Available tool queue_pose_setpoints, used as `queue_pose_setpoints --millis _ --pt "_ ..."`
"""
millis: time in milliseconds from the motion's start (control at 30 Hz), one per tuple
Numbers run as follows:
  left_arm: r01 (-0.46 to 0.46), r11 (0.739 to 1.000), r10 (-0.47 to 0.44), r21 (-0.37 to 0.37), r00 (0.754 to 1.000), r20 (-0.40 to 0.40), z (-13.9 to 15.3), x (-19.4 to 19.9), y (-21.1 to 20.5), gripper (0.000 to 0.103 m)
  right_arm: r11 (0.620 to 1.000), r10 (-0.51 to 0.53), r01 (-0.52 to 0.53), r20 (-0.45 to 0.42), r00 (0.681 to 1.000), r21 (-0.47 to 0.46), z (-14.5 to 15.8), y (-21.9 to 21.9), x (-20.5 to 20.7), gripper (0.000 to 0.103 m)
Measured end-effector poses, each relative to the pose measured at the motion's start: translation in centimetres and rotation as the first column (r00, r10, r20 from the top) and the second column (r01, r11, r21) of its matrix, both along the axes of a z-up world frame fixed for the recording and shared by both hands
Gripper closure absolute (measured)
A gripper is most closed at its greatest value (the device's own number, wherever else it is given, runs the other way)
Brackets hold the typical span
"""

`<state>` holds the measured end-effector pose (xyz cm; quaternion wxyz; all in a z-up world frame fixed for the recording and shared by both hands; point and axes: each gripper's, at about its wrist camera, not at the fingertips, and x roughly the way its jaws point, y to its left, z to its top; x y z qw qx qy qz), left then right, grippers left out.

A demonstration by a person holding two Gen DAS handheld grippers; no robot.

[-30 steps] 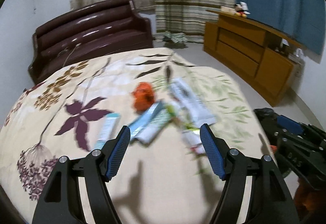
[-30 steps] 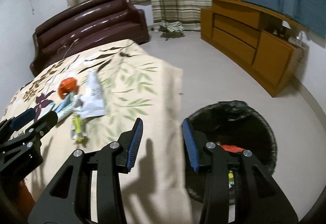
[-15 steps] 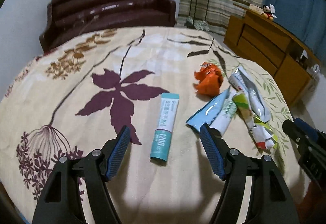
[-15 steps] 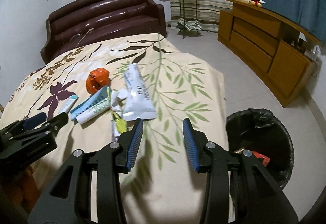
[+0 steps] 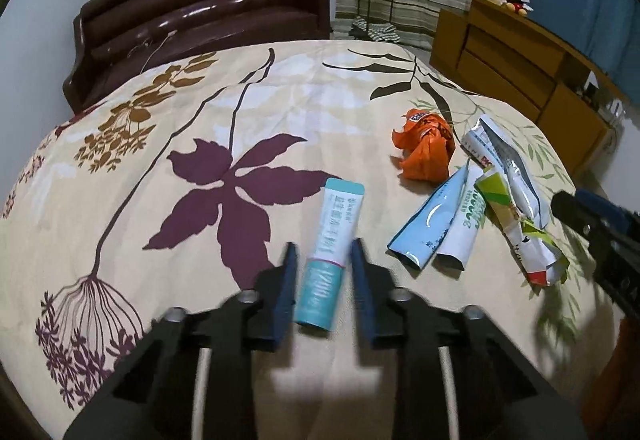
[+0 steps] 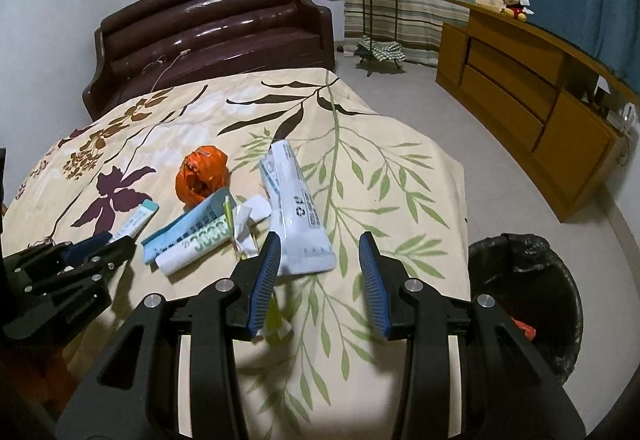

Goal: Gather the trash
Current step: 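Move both grippers back over the bed toward the tubes and packets, then grasp the white packet with the right gripper while the left gripper grasps the teal toothpaste tube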

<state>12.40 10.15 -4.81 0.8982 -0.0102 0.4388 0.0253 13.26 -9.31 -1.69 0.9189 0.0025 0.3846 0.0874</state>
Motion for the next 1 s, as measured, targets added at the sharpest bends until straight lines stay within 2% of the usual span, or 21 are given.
queue_pose_setpoints --millis 233,1000 --pt "0.002 0.999 -0.001 -0.041 1.0 0.015 0.3 0.2 0.8 0.087 1.0 0.012 -0.012 -0.012 1.0 -0.011 -0.1 0.5 1.3 0.063" --pt "-0.027 0.999 0.028 -0.039 0.999 0.022 0.2 0.9 2.1 0.087 0.999 0.032 -0.035 -0.077 0.996 -0.042 -1.6 2.1 4.3 0.064"
